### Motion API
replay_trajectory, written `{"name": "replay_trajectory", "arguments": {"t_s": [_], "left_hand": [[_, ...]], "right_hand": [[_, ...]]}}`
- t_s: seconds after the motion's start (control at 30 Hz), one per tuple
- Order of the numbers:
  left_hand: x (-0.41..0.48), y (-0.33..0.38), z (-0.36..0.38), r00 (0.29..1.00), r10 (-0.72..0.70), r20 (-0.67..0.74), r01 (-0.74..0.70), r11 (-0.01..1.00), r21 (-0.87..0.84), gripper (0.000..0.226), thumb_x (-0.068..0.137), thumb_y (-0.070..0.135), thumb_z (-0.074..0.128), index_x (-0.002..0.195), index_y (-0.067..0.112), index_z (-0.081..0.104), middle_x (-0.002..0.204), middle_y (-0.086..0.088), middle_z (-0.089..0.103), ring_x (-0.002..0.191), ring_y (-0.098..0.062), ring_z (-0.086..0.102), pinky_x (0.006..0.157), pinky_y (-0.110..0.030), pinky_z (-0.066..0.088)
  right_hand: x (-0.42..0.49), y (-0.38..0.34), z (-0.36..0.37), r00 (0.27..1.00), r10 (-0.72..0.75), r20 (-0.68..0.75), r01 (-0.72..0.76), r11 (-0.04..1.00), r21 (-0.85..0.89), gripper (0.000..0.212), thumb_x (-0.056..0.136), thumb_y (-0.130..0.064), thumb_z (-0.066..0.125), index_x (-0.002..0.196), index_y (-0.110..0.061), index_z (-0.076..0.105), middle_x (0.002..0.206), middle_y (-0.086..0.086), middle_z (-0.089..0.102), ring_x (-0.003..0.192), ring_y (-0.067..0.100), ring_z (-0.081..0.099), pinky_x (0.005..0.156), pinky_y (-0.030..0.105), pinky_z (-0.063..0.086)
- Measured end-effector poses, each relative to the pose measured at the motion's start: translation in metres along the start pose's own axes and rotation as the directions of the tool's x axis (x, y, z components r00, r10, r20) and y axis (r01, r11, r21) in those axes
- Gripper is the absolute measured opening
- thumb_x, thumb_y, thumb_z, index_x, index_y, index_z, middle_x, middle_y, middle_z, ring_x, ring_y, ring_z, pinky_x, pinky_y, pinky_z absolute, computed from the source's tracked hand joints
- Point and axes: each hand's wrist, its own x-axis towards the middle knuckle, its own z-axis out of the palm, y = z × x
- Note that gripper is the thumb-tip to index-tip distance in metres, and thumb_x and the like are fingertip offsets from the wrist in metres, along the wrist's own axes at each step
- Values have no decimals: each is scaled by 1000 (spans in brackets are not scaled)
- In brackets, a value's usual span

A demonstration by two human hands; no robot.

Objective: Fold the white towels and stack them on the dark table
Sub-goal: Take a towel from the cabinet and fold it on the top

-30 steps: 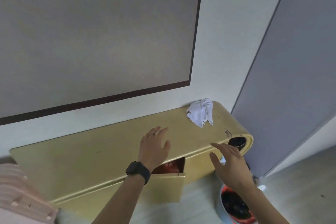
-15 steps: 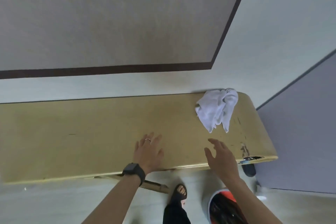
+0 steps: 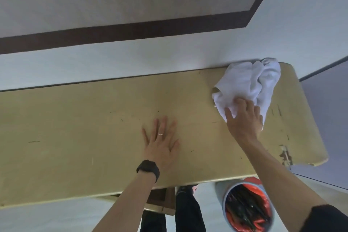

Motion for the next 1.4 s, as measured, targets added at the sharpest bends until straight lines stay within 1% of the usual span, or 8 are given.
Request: {"name": "replay_trajectory", "arguments": {"t_s": [0.23,0.4,0.5,0.7,0.87,1.1,1.3,1.4], "left_hand": [[2,-3,-1,998,-1,69,0,1000,16,63,99,64,10,145,48,-30,152,13,-43,142,-18,-38,111,-60,-24],[3,-4,-13,982,6,186,-14,999,37,64,98,66,7,141,47,-36,149,10,-45,140,-18,-38,114,-63,-17],[5,-7,-23,971,27,239,-38,998,42,68,98,65,13,142,47,-36,152,9,-40,146,-20,-30,116,-62,-11],[2,-4,-55,946,37,322,-20,998,-57,74,99,48,40,156,38,-6,166,2,-9,152,-24,-6,120,-58,7],[-29,21,-119,995,92,-30,-97,930,-354,73,96,42,49,156,33,9,157,-4,32,144,-25,28,115,-44,29],[-113,30,-169,914,243,-325,-347,884,-314,36,89,48,59,122,31,60,123,8,63,114,-17,56,96,-28,38],[-154,-21,-184,931,146,-334,-249,924,-290,26,99,29,53,121,25,66,106,1,71,98,-22,61,78,-23,35],[-165,-55,-194,937,181,-300,-251,944,-213,29,103,27,48,126,24,65,110,-1,72,101,-25,62,80,-28,40]], "right_hand": [[-2,14,-1,998,-42,-41,41,999,-25,22,99,-25,49,106,-16,68,105,6,68,99,33,53,80,41,41],[-5,9,-17,988,-24,152,16,999,52,33,92,-24,64,121,-12,56,130,7,51,107,30,53,76,41,50],[-9,10,-21,978,-19,209,19,1000,2,19,96,-11,52,111,-9,63,114,15,60,90,33,58,68,37,46],[-48,-21,-60,994,-108,8,104,976,193,24,101,-18,51,116,-12,69,110,9,68,92,26,64,74,34,50],[-110,-59,-115,934,-315,-168,353,885,304,19,97,-8,58,109,-13,71,104,1,66,83,15,62,70,26,51],[-172,-119,-160,898,-436,52,365,808,462,19,99,-17,57,111,-26,69,102,-14,61,86,2,59,75,7,41],[-181,-150,-171,881,-443,167,334,832,444,18,97,-22,60,111,-23,72,107,-12,63,92,-1,56,80,0,35],[-184,-158,-174,846,-504,177,410,825,389,20,98,-23,59,114,-21,71,110,-9,65,99,8,60,86,11,41]]}}
